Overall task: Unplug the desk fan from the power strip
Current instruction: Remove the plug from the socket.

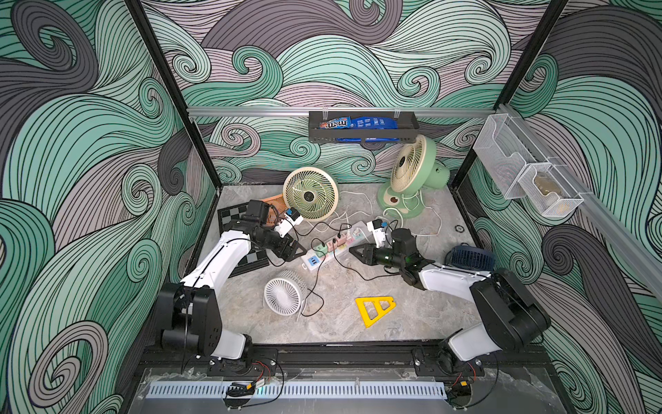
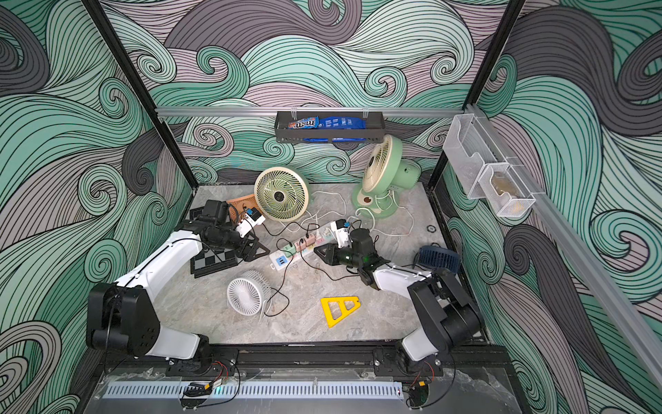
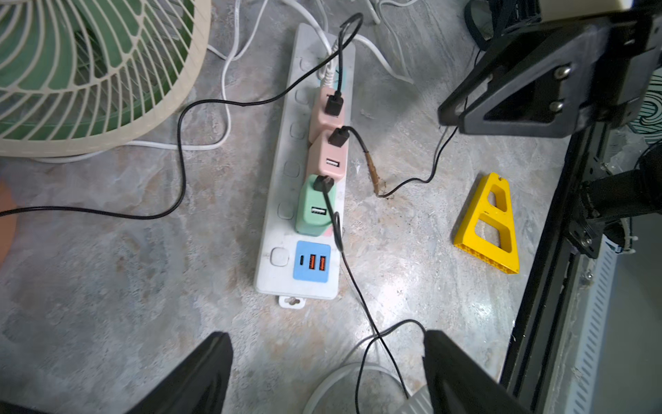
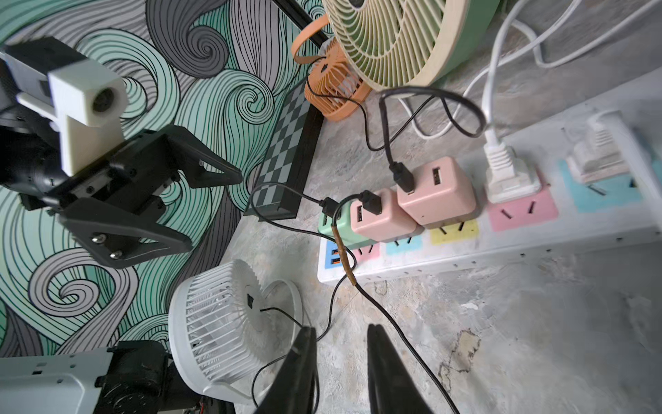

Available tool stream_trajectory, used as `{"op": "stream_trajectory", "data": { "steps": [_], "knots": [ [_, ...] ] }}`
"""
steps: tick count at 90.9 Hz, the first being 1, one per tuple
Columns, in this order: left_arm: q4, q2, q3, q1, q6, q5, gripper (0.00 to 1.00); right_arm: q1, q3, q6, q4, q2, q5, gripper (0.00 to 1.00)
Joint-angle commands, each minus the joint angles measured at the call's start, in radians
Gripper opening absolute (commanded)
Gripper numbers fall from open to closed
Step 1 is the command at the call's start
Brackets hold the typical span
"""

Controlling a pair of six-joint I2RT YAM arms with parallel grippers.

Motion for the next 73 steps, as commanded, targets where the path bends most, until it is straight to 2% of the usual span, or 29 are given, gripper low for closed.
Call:
{"op": "stream_trajectory", "data": {
  "steps": [1,17,39,57,73],
  "knots": [
    [0.008,0.029,0.044,-0.042,-0.072,-0.043,0.86,0.042,0.013,0.045,0.087,0.031,0.036,0.2],
    [0.043,0.066,0.067,-0.093,-0.136,-0.09,0.82,0.132,0.031,0.057,0.149,0.089,0.089,0.13],
    [0.062,0.103,0.079,-0.104,-0.19,-0.113,0.79,0.238,0.126,0.036,0.15,0.201,0.202,0.06],
    [0.066,0.106,0.07,-0.11,-0.19,-0.122,0.78,0.255,0.198,0.057,0.105,0.29,0.31,0.03],
    [0.077,0.112,0.064,-0.125,-0.192,-0.144,0.72,0.253,0.2,0.097,0.099,0.312,0.372,0.0]
  ]
}}
